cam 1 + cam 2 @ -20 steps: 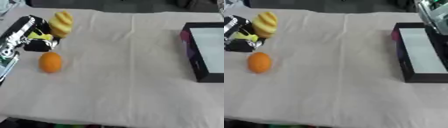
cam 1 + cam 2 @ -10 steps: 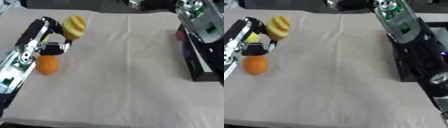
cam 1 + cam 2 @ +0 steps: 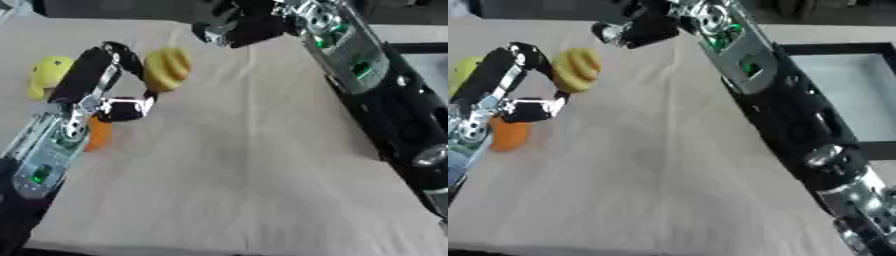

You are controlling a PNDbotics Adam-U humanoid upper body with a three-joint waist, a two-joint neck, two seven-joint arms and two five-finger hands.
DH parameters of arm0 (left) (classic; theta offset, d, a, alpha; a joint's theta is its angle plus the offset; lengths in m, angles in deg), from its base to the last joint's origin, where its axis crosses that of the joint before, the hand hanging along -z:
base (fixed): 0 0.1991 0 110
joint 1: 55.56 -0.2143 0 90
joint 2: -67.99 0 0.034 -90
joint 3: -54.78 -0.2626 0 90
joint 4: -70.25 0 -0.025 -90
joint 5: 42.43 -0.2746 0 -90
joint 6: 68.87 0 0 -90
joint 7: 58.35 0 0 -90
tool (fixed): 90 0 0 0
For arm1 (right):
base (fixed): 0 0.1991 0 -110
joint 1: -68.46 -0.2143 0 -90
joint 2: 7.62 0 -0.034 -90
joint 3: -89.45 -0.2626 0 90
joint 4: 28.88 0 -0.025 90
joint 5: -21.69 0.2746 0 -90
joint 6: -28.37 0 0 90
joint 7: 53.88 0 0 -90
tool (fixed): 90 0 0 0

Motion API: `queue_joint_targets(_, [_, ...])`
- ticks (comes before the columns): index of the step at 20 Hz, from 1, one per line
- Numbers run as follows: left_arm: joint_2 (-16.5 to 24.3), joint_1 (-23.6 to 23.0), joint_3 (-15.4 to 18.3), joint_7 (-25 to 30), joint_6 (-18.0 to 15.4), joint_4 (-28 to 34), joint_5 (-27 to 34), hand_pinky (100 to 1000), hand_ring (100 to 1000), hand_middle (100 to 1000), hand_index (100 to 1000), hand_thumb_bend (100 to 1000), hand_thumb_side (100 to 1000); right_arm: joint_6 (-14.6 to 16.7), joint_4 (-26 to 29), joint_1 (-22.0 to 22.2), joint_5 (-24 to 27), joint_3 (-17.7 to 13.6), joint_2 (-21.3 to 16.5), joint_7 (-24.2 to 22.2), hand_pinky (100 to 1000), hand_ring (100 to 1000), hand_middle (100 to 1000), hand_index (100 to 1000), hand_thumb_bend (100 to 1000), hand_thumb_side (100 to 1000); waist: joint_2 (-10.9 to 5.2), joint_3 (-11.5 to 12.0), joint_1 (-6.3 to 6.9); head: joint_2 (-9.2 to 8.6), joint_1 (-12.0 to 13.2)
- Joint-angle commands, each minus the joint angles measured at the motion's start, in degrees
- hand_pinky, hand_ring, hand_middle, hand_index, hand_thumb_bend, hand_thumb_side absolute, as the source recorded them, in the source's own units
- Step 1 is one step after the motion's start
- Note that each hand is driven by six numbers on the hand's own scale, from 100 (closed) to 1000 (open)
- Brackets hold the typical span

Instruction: Pick up the objects with one hand, pass them to the other hand, and then place them into the box on the other side of the table.

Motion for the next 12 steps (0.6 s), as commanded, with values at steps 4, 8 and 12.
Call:
queue_joint_targets(4, [0.8,0.4,0.5,-0.8,-0.5,0.2,-1.2,687,614,490,490,293,100,-1.5,0.4,-0.9,3.1,-1.0,-1.9,-5.9,842,883,910,906,371,460,-1.68,-0.3,-0.05,0.14,1.1])
queue_joint_targets(8, [0.8,0.4,0.3,-1.4,-0.8,0.7,-2.2,688,613,489,489,298,100,-3.1,-0.7,-0.4,4.1,-0.9,-2.0,-10.0,841,881,906,900,396,448,-1.59,-0.4,0.03,0.12,1.2])
queue_joint_targets(12, [0.4,0.4,0.2,-1.8,-1.2,0.7,-3.3,686,612,487,488,302,100,-4.5,-0.9,0.1,5.2,-0.7,-1.7,-11.9,840,881,906,900,382,468,-1.43,-0.4,0.07,0.13,1.0])
